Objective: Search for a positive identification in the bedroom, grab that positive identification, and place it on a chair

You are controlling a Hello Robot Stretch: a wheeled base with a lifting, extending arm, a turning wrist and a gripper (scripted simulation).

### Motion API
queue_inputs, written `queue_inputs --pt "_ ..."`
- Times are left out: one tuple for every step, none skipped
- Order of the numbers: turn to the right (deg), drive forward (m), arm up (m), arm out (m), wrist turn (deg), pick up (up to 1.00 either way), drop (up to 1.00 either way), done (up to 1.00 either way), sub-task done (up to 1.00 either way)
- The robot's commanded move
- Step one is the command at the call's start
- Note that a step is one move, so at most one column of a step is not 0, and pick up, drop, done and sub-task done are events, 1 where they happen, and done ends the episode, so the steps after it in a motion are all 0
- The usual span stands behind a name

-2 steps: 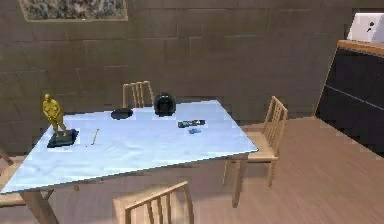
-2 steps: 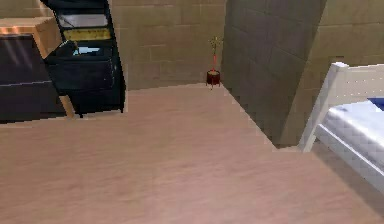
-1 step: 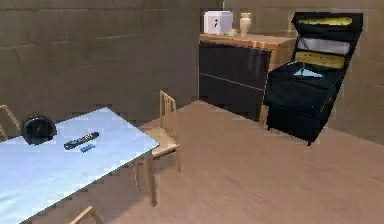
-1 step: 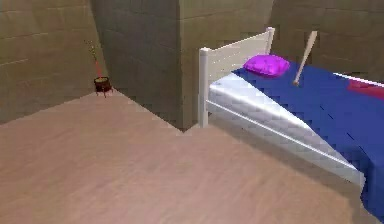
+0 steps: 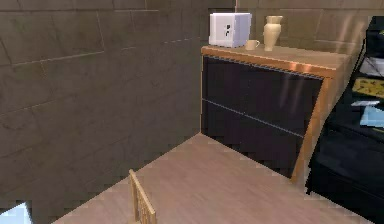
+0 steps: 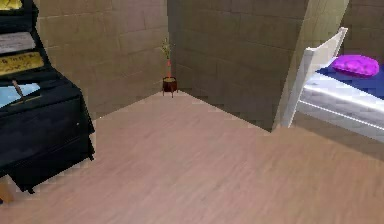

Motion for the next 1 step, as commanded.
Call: queue_inputs --pt "-3.0 0.0 0.0 0.0 0.0 0.0 0.0 0.0 0.0"
